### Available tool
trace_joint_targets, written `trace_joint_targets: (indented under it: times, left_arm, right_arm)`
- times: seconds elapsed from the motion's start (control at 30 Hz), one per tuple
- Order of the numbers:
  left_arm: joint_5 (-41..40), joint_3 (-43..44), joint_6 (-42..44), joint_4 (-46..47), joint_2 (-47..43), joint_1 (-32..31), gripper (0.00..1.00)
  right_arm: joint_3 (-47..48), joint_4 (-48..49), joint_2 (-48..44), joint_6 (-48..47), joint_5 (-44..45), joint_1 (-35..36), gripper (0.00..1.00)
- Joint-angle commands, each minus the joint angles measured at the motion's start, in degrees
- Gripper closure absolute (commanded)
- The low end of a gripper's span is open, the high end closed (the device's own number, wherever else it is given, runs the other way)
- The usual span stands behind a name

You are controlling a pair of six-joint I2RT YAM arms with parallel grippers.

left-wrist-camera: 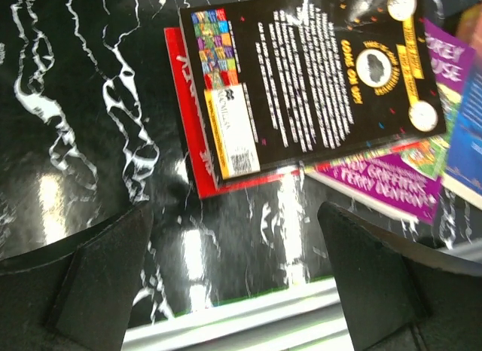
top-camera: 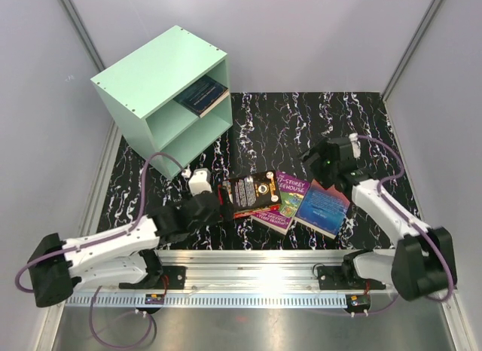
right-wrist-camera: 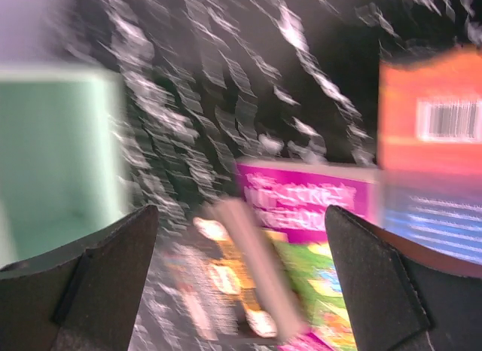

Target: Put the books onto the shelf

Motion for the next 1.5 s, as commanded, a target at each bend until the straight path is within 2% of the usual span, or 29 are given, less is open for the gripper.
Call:
trace_joint_targets:
  times: [0.0, 0.07, 0.2, 0.4, 0.67, 0.87, 0.9, 1.0, 1.3, 1.4, 1.47]
  left_arm:
    - [1.20, 1.55, 1.14, 9.70, 5.41, 1.78, 0.05]
    - [1.20, 1.47, 1.14, 12.50, 8.75, 2.05, 0.07]
    - [3.21, 0.51, 2.71, 17.08, 12.27, 5.20, 0.07]
    - [8.84, -0.38, 5.70, 24.81, 16.75, 10.04, 0.07]
    - [9.64, 2.69, 5.62, 24.65, 22.73, 11.80, 0.07]
    - [10.69, 3.40, 4.92, 25.61, 25.89, 12.42, 0.08]
    - [10.87, 3.57, 5.09, 26.14, 26.33, 12.42, 0.08]
    - [11.57, 5.15, 5.44, 26.76, 28.27, 12.42, 0.09]
    - [12.27, 9.02, 7.47, 27.20, 32.22, 12.42, 0.10]
    - [12.27, 10.60, 8.26, 26.85, 33.45, 12.51, 0.10]
    - [12.45, 11.65, 8.78, 26.76, 33.98, 12.42, 0.10]
  right_arm:
    - [-0.32, -5.62, 6.94, -7.58, -11.47, -0.06, 0.00]
    - [-1.80, -2.21, 10.91, -6.89, -14.74, -0.06, 0.00]
    - [-5.85, 7.54, 11.18, -5.04, -19.41, -0.06, 0.02]
    - [-4.72, 8.71, 12.06, -6.71, -21.43, -0.06, 0.05]
    - [-4.37, 8.44, 10.83, -7.50, -22.75, -0.06, 0.08]
    - [-6.12, 12.92, 12.93, -4.97, -26.97, 0.12, 0.11]
    - [-6.56, 16.41, 13.29, -4.43, -28.02, 0.38, 0.12]
    - [-7.35, 18.89, 14.17, -2.41, -28.47, 2.13, 0.13]
    - [-6.65, 19.96, 14.26, -0.47, -27.50, 6.89, 0.16]
    - [-7.18, 19.61, 13.73, -0.64, -27.06, 7.06, 0.19]
    - [-7.62, 19.08, 13.20, -1.00, -26.71, 7.15, 0.25]
